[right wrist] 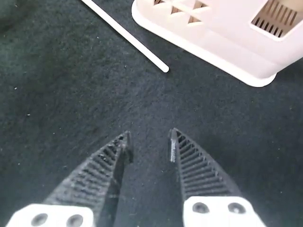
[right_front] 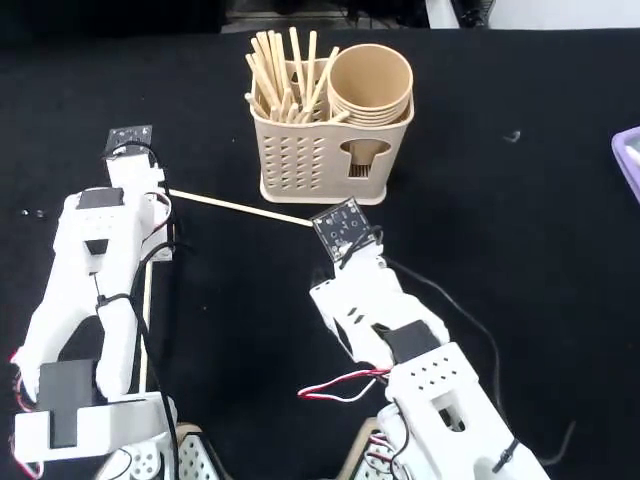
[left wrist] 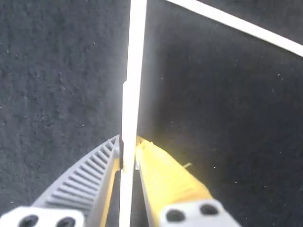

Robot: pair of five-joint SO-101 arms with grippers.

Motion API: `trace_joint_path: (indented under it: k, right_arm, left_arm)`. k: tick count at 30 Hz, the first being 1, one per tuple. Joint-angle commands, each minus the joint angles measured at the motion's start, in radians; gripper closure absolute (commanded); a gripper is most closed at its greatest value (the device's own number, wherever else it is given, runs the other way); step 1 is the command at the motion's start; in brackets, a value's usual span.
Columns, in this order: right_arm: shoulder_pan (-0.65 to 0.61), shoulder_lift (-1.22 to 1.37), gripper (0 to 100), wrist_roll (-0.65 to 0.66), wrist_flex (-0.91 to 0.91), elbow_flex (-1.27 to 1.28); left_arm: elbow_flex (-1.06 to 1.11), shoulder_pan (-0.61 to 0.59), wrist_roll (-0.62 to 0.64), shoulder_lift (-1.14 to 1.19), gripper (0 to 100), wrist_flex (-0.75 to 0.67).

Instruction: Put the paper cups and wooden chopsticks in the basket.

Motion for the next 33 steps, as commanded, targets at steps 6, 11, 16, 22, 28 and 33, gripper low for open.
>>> trace_joint_path:
  k: [6,11,16,22,28,33]
  right_arm:
    - [-0.011,-0.028,87.1,0.008,-0.023,-0.005]
    - [-0.011,-0.028,87.1,0.008,-0.023,-0.007]
    - [-0.011,-0.028,87.0,0.008,-0.023,-0.008]
    - [-0.011,-0.028,87.0,0.008,-0.023,-0.008]
    - [-0.011,-0.028,87.0,0.008,-0.023,-0.008]
    - [-0.011,-0.028,87.0,0.008,-0.023,-0.008]
  left_arm:
    - [-0.202,-0.002,-0.002,-0.227,97,0.0]
    - [-0.289,0.013,0.0,-0.362,97,-0.002]
    - [-0.298,0.021,0.0,-0.456,97,-0.114]
    - [-0.295,0.021,0.002,-0.555,97,-0.206]
    - [-0.246,0.015,0.002,-0.603,97,-0.178]
    - [-0.127,0.021,0.0,-0.629,97,-0.183]
